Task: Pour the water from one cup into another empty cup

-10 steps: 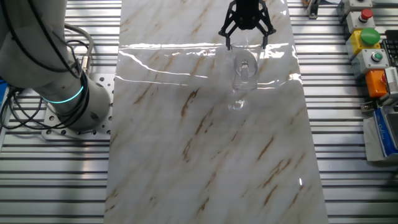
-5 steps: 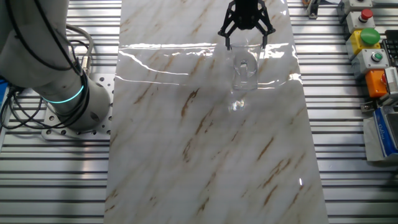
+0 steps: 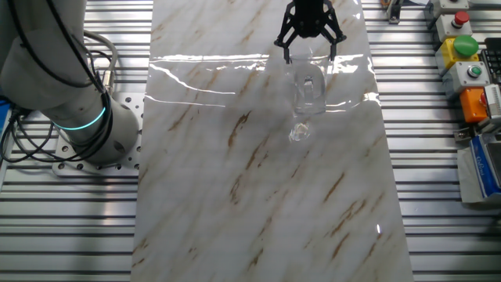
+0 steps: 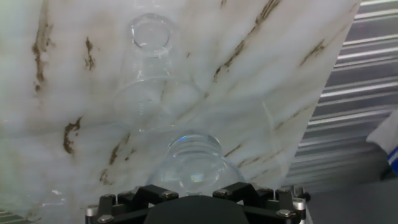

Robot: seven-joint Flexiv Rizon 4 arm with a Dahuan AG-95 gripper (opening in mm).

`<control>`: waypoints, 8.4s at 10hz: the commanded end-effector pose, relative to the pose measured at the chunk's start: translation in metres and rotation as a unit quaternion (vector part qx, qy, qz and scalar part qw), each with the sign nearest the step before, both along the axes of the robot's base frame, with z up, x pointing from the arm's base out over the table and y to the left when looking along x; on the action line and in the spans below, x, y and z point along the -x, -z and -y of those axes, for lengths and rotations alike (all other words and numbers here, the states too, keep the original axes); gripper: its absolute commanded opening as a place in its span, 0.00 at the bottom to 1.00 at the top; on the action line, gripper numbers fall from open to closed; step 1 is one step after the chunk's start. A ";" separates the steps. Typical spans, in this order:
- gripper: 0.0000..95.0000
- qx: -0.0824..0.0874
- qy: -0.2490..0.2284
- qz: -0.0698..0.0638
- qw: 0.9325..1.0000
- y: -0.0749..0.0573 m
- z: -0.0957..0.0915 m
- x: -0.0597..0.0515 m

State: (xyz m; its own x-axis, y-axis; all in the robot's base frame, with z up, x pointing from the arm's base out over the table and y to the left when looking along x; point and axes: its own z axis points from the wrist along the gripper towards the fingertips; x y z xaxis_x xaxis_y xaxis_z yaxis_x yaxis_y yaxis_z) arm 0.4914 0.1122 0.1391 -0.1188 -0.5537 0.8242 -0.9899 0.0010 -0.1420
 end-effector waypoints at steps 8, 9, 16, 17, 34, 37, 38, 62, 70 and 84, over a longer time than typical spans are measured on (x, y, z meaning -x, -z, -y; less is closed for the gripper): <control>0.00 0.016 -0.016 0.003 1.000 0.001 -0.002 0.000; 0.00 0.018 -0.018 0.004 1.000 0.001 -0.002 0.000; 0.00 0.038 -0.023 0.015 0.999 0.001 -0.002 0.000; 0.00 0.038 -0.024 0.015 0.999 0.001 -0.002 0.000; 0.00 0.063 -0.018 0.044 0.997 0.001 -0.002 -0.001; 0.00 0.072 -0.013 0.054 0.996 0.001 -0.002 -0.001; 0.00 0.075 -0.012 0.056 0.996 0.001 -0.002 -0.001; 0.00 0.124 -0.013 0.085 0.988 0.008 -0.014 0.003; 0.00 0.078 -0.005 0.092 0.993 0.008 -0.014 0.003; 0.00 -0.188 -0.078 0.030 0.979 0.007 -0.010 0.002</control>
State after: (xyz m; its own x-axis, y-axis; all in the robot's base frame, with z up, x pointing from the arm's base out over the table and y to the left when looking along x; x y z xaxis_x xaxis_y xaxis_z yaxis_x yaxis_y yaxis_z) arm 0.4873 0.1212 0.1335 -0.0915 -0.7966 0.5976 -0.9696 -0.0655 -0.2359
